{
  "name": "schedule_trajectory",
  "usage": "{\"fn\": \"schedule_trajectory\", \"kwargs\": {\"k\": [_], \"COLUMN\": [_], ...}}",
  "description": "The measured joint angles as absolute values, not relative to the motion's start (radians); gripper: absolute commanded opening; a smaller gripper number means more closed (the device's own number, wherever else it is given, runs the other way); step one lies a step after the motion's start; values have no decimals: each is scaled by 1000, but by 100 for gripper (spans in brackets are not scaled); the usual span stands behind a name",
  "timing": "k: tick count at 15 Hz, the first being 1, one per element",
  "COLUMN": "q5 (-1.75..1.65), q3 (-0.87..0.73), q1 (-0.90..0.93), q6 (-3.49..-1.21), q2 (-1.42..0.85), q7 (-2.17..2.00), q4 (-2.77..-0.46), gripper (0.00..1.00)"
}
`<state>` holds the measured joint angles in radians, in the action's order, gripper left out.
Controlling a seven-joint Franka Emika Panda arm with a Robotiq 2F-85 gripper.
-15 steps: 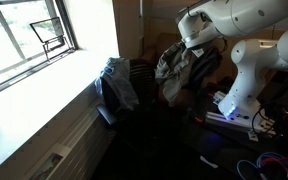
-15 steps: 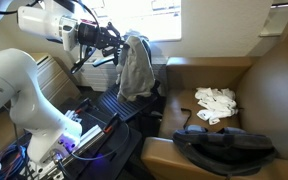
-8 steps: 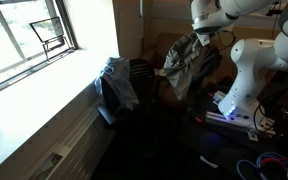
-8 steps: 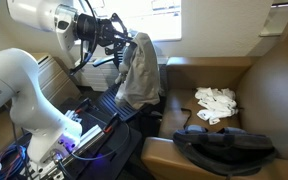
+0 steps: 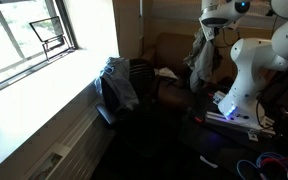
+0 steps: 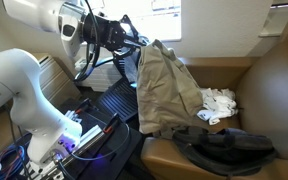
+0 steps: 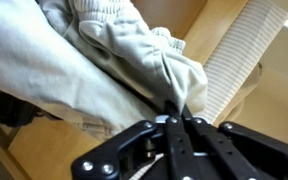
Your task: Move the pair of shorts from the chair to the couch
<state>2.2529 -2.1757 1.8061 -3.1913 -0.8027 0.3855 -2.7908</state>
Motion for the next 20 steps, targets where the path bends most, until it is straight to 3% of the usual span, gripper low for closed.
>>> {"fn": "schedule_trajectory", "kwargs": {"k": [2,6,9,12,16,20], "q5": [2250,2113,1954,1941,1971,1985], "q3": [-2223,-2249,-2108,-2042,-2025,-1916], "q1": [1798,1561,1353,1296,1174,892], "q6": [-3094,-2894,-2837,-2825,-2540,-2319], "q2": [-795,-673,-513,-465,-543,-460], "q7": [357,237,69,41,43,69], "q4": [-2790,-2718,-2617,-2581,-2565,-2428], "gripper": [1,1,4,1,1,4]}}
